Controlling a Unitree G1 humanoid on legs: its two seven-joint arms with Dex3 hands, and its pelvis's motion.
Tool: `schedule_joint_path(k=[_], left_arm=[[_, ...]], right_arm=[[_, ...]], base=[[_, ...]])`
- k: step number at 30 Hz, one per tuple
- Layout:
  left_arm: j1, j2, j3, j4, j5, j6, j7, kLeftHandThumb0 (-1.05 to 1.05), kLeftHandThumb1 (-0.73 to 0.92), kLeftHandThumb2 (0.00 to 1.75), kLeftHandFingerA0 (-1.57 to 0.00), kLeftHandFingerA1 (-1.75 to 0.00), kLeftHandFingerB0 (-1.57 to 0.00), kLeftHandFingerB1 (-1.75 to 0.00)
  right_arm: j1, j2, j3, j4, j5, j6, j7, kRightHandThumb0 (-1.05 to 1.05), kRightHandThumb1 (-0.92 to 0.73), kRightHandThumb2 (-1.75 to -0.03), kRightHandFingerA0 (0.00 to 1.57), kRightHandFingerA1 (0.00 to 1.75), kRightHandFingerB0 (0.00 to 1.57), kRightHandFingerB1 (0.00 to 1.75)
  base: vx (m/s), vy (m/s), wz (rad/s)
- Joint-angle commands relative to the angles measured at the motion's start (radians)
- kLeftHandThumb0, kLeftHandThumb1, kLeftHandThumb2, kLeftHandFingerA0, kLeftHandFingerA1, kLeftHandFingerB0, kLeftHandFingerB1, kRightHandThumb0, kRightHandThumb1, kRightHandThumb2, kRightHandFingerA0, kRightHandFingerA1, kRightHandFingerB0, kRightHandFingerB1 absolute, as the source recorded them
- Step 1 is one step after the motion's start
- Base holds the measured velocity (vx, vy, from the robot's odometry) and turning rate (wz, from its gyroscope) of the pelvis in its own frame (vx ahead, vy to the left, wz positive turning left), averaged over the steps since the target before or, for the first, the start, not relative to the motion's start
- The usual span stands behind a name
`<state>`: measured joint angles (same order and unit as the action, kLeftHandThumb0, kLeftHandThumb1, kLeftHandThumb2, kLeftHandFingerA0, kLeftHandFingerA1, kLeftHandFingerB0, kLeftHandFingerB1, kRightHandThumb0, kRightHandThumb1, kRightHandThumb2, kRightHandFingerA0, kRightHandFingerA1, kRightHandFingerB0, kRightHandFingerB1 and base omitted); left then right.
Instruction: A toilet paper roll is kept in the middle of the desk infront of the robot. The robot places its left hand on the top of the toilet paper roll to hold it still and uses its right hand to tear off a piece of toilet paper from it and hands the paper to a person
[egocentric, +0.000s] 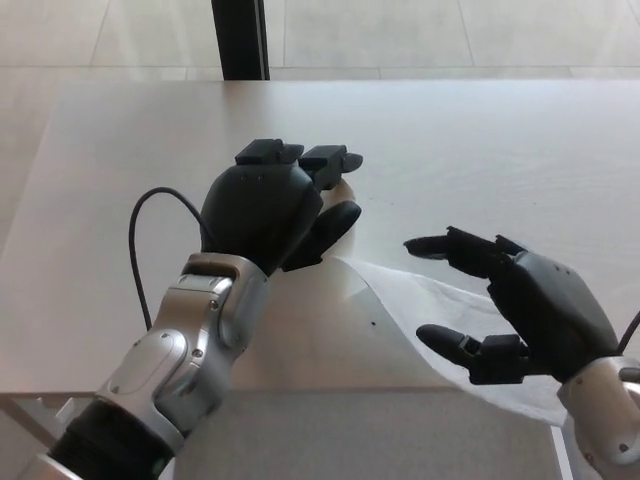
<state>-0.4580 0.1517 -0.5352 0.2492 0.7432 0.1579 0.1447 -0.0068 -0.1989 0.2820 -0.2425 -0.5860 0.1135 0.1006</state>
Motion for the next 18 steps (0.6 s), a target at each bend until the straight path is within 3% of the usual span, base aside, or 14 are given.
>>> schedule_joint_path(k=[1,2,3,5,6,14,15,18], left_arm=[[0.027,-0.015,-0.021,0.105,0.029,0.028,0.015,-0.31,0.85,0.66,-0.3,-0.42,-0.34,-0.38],[0.023,-0.02,-0.021,0.11,0.03,0.03,0.021,-0.27,0.83,0.67,-0.3,-0.42,-0.32,-0.37],[0.017,-0.027,-0.021,0.114,0.03,0.039,0.023,-0.31,0.74,0.86,-0.28,-0.5,-0.27,-0.45],[0.009,-0.039,-0.017,0.121,0.028,0.047,0.03,-0.31,0.71,0.84,-0.29,-0.5,-0.27,-0.45],[0.007,-0.041,-0.016,0.125,0.026,0.045,0.034,-0.23,0.79,0.67,-0.31,-0.42,-0.33,-0.39],[0.007,-0.052,-0.001,0.142,0.011,0.033,0.063,-0.22,0.8,0.65,-0.34,-0.42,-0.37,-0.4],[0.009,-0.051,-0.001,0.147,0.013,0.029,0.072,-0.22,0.79,0.65,-0.35,-0.42,-0.38,-0.4],[0.013,-0.048,-0.007,0.145,0.019,0.033,0.07,-0.22,0.79,0.65,-0.36,-0.43,-0.38,-0.4]], right_arm=[[-0.041,-0.003,0.086,-0.057,-0.224,0.324,0.185,-0.89,-0.51,-0.9,0.0,0.18,0.05,0.1],[-0.043,-0.003,0.095,-0.054,-0.231,0.338,0.196,-0.83,-0.52,-0.73,0.0,0.0,0.01,0.17],[-0.046,0.002,0.11,-0.045,-0.24,0.356,0.206,-0.94,-0.52,-0.92,0.0,0.19,0.05,0.0],[-0.053,0.017,0.146,-0.039,-0.286,0.408,0.237,-0.95,-0.52,-0.95,0.0,0.22,0.01,0.0],[-0.057,0.023,0.157,-0.032,-0.298,0.427,0.247,-0.95,-0.48,-0.79,0.0,0.0,0.0,0.02],[-0.087,0.125,0.232,0.079,-0.385,0.559,0.203,-0.9,-0.48,-0.78,0.0,0.0,0.0,0.01],[-0.095,0.142,0.237,0.11,-0.389,0.569,0.179,-0.93,-0.53,-0.92,0.0,0.23,0.0,0.0],[-0.099,0.166,0.234,0.152,-0.38,0.575,0.127,-0.91,-0.53,-0.9,0.0,0.21,0.01,0.0]], base=[[0.0,0.0,0.0],[0.0,0.0,0.0],[0.0,0.0,0.0],[0.0,0.0,0.0],[0.0,0.0,0.0],[0.0,0.0,0.0],[0.0,0.0,0.0],[0.0,0.0,0.0]])
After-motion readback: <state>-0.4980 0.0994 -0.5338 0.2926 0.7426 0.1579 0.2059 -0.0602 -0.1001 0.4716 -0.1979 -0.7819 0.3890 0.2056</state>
